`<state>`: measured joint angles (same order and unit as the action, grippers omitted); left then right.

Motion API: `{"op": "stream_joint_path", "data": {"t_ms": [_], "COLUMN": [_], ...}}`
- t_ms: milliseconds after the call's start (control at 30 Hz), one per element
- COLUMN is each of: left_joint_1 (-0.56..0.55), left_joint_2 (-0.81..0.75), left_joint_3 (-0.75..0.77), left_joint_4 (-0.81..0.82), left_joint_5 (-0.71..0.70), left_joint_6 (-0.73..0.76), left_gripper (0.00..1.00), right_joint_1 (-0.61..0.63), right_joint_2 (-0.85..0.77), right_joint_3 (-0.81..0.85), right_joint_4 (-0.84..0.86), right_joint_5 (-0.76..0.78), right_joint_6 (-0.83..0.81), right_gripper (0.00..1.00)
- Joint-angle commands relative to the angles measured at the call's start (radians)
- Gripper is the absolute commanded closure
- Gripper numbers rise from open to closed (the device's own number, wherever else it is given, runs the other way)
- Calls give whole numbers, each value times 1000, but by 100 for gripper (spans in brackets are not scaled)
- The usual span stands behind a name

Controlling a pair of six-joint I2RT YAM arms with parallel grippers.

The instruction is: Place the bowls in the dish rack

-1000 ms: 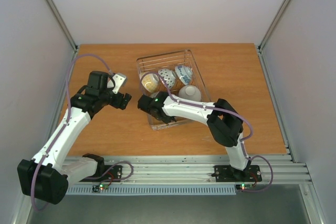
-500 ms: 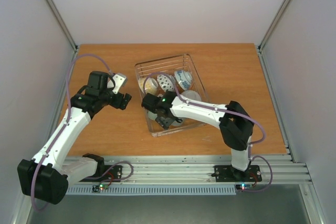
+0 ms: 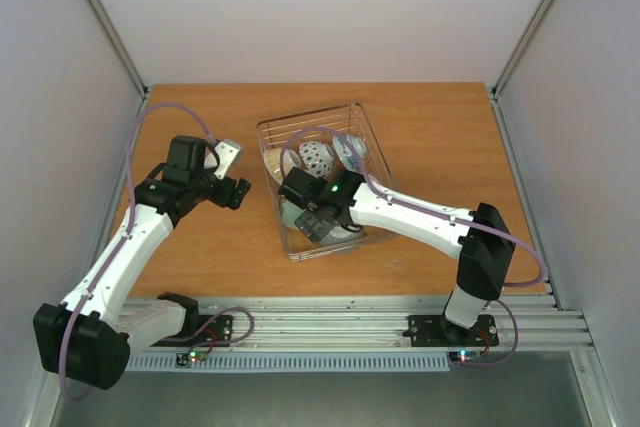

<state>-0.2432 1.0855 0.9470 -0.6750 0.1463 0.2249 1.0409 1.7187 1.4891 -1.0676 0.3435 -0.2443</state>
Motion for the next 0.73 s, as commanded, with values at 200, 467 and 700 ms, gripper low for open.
{"op": "stream_joint_path", "data": {"t_ms": [200, 467, 700], "left_joint_1": [4, 3, 10], "left_joint_2": [-7, -13, -11], "left_joint_3": [-14, -20, -32], "left_joint_4": [52, 55, 74], "left_joint_5": [10, 11, 27], "left_joint_6": [7, 11, 30], "left_gripper": [8, 6, 6], "right_joint_1": [-77, -346, -347], "right_joint_2": [-171, -426, -498], "right_joint_3": [-97, -267, -346], "right_joint_4": [83, 134, 144], "right_joint_5": [91, 14, 18], "right_joint_6": [108, 229, 225], "right_gripper": [5, 1, 1]}}
